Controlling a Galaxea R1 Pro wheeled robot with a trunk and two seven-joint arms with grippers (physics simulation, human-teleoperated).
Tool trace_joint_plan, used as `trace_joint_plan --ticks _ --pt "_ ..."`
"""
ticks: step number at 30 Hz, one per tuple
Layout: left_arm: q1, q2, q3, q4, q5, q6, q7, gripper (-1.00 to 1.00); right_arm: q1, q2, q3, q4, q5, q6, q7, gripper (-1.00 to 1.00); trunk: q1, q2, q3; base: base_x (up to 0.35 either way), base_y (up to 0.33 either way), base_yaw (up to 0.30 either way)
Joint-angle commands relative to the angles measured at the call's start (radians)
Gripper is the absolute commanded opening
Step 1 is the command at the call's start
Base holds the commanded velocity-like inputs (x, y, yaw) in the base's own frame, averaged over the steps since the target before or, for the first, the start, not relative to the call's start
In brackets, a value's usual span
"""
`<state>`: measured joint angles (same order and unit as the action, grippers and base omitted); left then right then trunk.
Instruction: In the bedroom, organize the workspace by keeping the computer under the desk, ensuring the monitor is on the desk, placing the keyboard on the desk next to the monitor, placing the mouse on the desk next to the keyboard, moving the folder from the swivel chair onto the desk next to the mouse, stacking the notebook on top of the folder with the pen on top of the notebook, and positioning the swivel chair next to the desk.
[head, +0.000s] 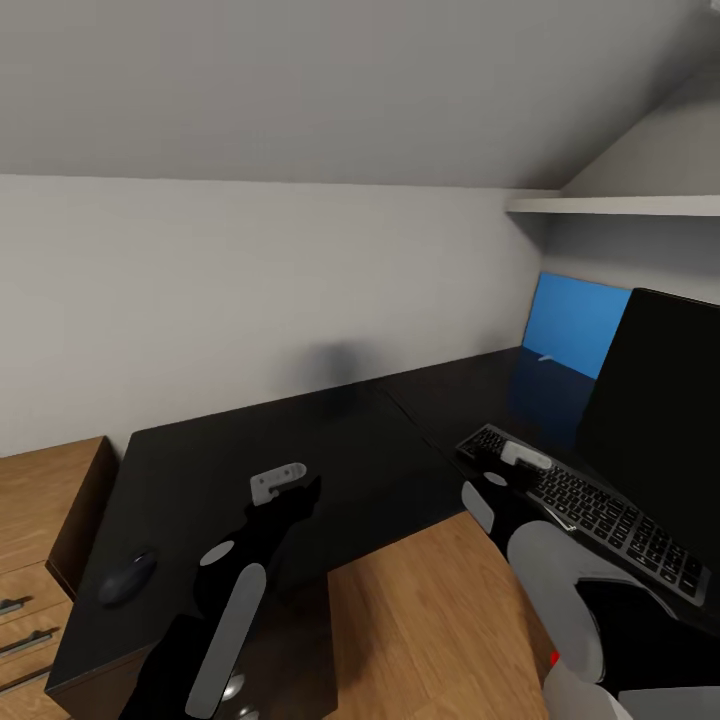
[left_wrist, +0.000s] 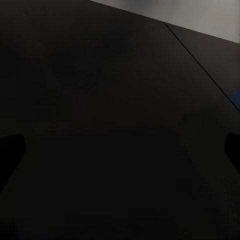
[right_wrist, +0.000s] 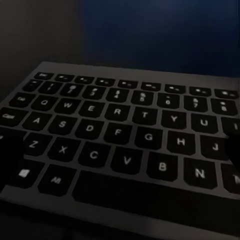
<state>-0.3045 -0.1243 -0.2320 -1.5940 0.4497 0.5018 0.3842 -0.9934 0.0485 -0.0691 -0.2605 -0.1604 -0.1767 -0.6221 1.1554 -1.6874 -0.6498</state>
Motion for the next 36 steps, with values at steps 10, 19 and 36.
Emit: trace_joint_plan --ticks 10,19,36 --pt "-0.001 0.0 -0.001 -0.001 0.011 0.003 0.01 1.0 -0.001 -0.019 -0.006 -0.001 -0.068 -0.02 0.001 1.0 0.0 -0.001 -0.001 0.0 0.0 0.0" --pt "-0.001 0.001 -0.001 -0.001 0.011 0.002 0.01 1.0 -0.001 -0.032 -0.007 -0.002 -0.106 -0.022 0.001 1.0 0.0 -0.001 -0.001 0.0 0.0 0.0" --pt "-0.001 0.0 -0.001 -0.001 0.011 0.003 0.01 1.0 -0.001 -0.064 -0.056 -0.008 -0.111 -0.023 -0.078 1.0 0.0 -0.001 -0.001 0.0 0.0 0.0"
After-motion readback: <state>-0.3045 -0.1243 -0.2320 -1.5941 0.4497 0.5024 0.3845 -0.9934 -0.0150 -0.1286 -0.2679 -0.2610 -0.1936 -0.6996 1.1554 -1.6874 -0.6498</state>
